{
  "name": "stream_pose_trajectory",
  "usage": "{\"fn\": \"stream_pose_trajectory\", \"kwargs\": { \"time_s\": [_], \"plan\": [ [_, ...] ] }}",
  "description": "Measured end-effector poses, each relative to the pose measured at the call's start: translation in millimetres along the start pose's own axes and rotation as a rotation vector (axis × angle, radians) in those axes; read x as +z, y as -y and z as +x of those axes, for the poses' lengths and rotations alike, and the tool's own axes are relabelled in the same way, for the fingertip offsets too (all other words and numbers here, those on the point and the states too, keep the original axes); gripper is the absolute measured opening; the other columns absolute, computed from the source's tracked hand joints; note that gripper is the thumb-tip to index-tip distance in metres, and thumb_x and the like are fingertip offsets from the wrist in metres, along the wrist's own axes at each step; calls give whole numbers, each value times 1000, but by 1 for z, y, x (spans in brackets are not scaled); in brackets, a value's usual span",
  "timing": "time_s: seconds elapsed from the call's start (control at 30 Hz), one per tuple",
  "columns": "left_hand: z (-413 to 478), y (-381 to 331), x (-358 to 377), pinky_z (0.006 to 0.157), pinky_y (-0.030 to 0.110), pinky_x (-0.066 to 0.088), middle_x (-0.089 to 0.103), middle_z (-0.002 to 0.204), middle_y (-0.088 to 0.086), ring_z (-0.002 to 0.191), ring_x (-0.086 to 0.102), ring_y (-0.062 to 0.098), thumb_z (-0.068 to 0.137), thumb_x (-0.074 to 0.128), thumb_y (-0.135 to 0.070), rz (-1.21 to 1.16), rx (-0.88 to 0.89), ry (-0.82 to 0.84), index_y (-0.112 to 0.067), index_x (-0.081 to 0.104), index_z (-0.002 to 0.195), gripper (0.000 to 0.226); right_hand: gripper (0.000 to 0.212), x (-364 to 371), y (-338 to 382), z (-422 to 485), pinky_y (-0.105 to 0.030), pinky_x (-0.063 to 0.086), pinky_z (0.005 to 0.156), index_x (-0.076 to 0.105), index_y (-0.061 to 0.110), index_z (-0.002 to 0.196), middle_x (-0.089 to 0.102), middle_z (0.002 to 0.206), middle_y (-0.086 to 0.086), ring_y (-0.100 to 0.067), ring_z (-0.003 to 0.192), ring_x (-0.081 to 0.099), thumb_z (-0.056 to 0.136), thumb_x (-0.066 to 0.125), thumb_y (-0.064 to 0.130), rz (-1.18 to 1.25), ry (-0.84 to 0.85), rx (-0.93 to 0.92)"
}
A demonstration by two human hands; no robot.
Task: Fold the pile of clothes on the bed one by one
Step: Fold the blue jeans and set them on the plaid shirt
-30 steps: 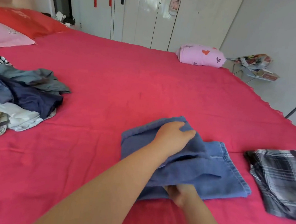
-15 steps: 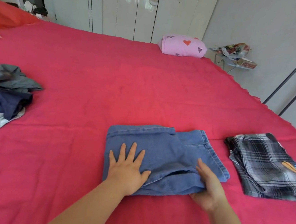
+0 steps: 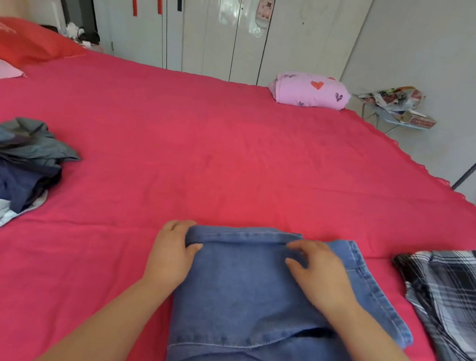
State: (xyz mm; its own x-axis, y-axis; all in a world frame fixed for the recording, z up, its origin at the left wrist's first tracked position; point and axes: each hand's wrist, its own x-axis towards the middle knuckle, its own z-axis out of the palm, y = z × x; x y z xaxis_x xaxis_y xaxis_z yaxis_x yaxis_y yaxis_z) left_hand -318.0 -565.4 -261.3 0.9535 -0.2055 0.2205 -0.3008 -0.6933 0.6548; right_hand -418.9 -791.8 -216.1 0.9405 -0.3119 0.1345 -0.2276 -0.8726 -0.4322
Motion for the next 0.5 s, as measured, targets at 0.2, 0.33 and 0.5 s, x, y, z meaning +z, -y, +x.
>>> {"fn": "stream_pose_trajectory", "kwargs": {
  "time_s": [0.2,0.33,0.5],
  "plan": [
    [25,35,3,82,19,37,67,109,4,102,60,19,82,67,-10,-124,-42,176,-9,66,111,30,62,58,96,-20,-31,39,95,64,29,103,60,102,6,-14,101,51,68,38,74,33,343,-479],
    [43,38,3,60,12,34,62,72,-4,68,56,0,84,64,-8,-135,-24,250,-12,69,78,9,70,78,98,-45,-31,39,101,64,36,106,58,107,10,-13,104,53,56,48,82,-174,342,-695],
    [49,32,-1,51,14,44,56,49,-12,50,50,-1,93,51,-5,-668,-362,341,-13,57,67,28,31,80,89,-55,-28,52,90,69,51,85,66,102,27,-2,100,63,59,55,61,-365,286,-775]
  ]
}}
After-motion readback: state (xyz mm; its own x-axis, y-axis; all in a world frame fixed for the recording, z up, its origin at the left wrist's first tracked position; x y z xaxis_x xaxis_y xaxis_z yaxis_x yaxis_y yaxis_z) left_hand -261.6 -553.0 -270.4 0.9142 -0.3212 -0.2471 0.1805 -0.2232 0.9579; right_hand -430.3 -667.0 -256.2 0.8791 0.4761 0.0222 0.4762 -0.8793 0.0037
